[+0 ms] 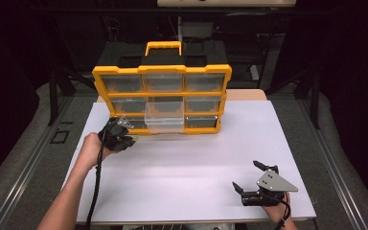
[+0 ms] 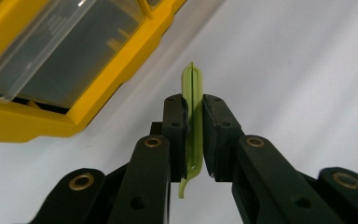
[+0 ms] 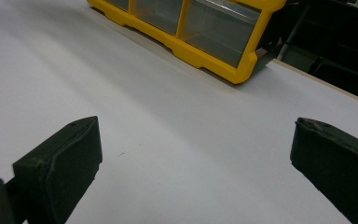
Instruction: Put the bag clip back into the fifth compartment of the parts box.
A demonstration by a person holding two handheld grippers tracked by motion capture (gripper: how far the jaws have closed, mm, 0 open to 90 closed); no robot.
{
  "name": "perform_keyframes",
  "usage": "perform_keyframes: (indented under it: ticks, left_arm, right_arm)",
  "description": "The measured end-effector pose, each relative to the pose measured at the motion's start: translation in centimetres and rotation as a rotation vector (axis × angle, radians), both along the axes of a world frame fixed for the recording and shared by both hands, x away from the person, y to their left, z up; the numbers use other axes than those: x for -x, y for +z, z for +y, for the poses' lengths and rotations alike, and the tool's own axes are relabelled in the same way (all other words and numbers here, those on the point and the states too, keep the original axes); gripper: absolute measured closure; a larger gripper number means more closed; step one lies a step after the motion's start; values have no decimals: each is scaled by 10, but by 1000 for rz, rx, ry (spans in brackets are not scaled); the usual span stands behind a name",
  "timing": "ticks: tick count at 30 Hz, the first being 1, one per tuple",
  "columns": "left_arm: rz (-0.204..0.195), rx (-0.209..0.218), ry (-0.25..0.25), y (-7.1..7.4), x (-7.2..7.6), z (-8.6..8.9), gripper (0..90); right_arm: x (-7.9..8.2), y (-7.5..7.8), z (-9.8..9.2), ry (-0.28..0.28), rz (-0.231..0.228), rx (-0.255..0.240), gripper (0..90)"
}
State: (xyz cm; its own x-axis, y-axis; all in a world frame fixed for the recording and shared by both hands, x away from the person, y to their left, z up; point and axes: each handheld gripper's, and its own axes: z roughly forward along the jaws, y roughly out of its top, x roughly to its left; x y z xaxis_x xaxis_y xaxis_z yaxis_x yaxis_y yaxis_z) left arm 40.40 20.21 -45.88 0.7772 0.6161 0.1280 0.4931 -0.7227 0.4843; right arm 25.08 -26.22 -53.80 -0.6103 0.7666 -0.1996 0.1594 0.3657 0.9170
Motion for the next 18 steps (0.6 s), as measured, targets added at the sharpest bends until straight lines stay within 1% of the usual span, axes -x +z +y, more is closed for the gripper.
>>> perform_keyframes:
  ticks: [8, 13, 15, 18]
  left_arm:
    - [-1, -6, -5, 10, -6, 2, 803]
    - [-2, -17, -9, 16, -9, 4, 804]
    - [-1, -29, -14, 19, -10, 4, 804]
    - [2, -27, -20, 23, -11, 4, 804]
  right_arm:
    - [0, 0, 0, 0, 0, 2, 15]
    - [0, 0, 0, 0, 0, 2, 16]
    - [0, 0, 0, 0, 0, 1, 16]
    - [0, 0, 0, 0, 1, 2, 15]
